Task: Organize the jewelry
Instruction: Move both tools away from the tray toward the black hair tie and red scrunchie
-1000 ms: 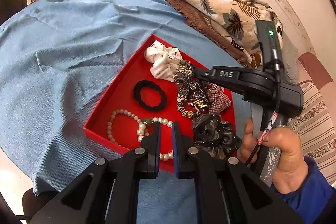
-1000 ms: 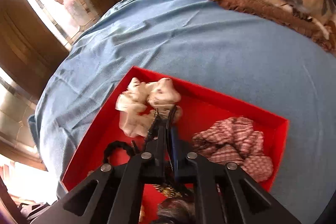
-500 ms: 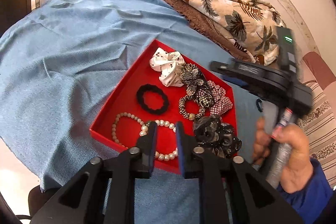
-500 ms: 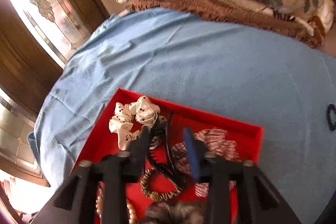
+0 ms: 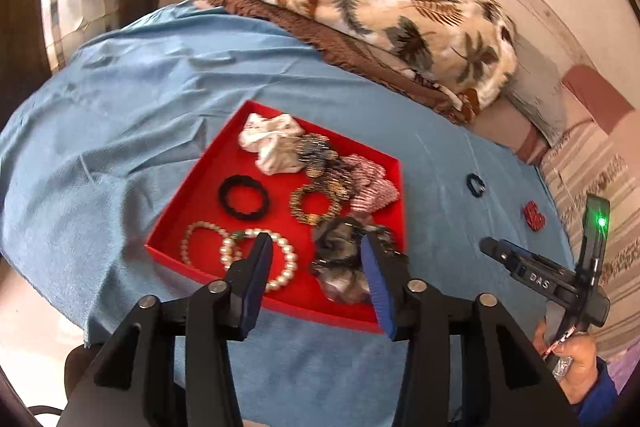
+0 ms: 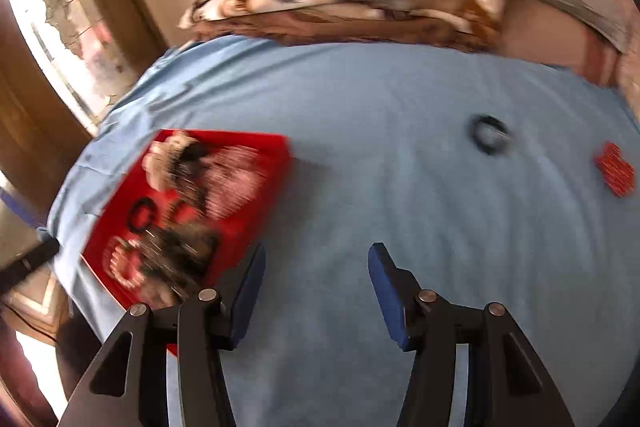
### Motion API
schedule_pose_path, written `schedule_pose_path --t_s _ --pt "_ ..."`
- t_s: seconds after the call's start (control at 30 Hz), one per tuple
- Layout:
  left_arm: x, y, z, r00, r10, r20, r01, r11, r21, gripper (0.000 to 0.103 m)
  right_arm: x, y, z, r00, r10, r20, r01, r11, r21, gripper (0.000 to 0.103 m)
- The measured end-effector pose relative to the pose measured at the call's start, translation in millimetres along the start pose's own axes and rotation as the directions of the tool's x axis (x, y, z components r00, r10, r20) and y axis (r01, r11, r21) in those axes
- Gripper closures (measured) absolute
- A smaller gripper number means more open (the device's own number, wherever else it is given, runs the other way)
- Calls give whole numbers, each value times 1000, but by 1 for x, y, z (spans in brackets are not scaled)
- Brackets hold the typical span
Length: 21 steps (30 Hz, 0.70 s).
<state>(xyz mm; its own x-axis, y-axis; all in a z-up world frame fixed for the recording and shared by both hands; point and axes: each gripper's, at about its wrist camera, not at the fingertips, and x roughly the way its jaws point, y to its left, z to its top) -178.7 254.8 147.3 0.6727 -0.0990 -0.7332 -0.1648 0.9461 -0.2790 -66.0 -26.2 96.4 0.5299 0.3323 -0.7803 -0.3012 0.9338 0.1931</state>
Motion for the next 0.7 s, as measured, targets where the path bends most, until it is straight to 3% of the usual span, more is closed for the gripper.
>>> schedule_pose_path --t_s 0.37,0.7 --pt "-1 -85 -15 999 0 -42 8 984 180 50 -48 -115 -56 996 -86 36 77 977 200 42" --pt "-2 -141 -31 995 93 -29 -78 939 334 50 -61 -137 -83 989 -124 84 101 965 240 37"
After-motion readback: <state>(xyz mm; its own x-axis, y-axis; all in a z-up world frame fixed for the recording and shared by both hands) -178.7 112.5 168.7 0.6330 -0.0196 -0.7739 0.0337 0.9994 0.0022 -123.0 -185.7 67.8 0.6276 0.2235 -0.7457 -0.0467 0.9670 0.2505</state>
